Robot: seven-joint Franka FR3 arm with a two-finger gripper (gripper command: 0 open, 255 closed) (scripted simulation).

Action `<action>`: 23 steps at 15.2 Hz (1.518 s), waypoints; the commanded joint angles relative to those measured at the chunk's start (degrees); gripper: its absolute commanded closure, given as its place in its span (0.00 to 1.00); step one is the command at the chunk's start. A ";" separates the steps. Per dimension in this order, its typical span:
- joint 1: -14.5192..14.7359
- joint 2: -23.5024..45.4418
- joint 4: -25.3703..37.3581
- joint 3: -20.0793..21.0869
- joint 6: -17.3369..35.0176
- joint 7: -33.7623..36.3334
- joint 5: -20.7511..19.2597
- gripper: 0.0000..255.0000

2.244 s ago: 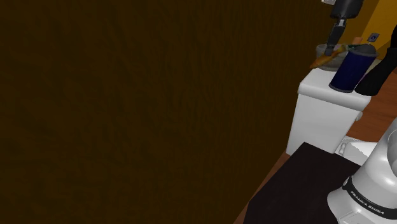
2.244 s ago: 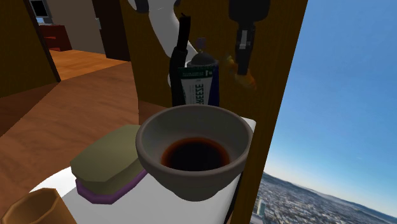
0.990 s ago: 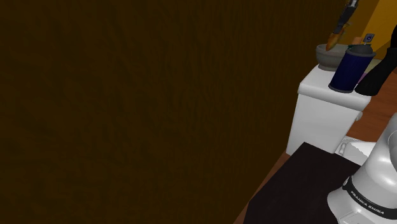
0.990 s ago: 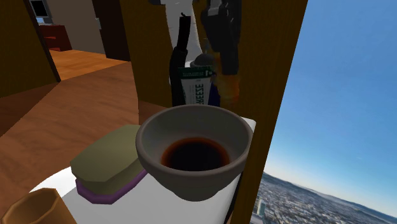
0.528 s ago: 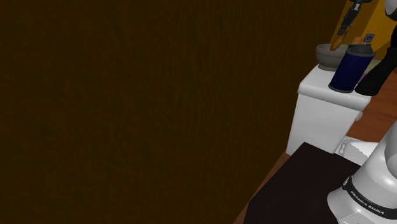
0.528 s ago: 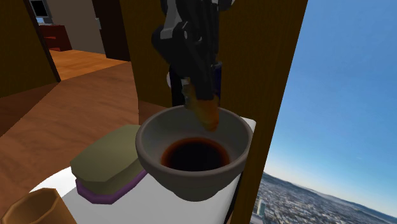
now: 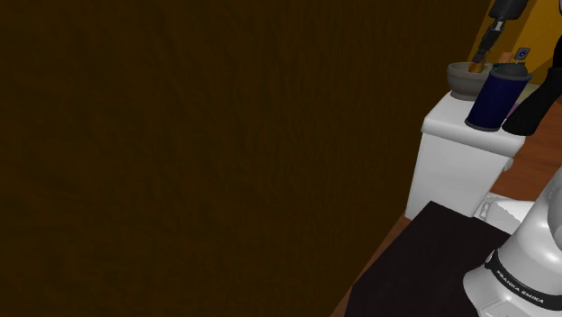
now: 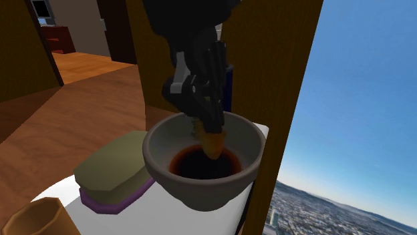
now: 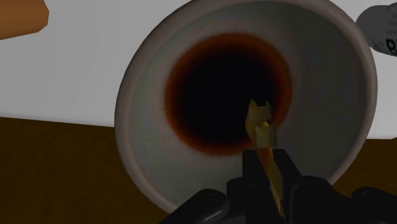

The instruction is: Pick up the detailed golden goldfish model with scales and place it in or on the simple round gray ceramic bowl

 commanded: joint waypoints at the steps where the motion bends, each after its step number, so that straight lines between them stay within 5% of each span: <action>1: 0.92 -0.84 -2.49 -0.02 2.14 0.21 -0.79 1.00; 9: 0.96 -0.82 -2.49 -0.07 2.13 0.20 -0.77 1.00; 10: 1.15 -1.08 -2.66 -0.07 2.23 0.35 -0.99 0.00; 15: 0.96 -0.82 -2.49 -0.07 2.13 0.20 -0.77 0.00; 19: -6.75 5.95 9.77 0.42 -7.90 -3.00 5.17 0.00; 23: -6.86 5.87 9.76 0.60 -7.88 -2.95 5.09 0.00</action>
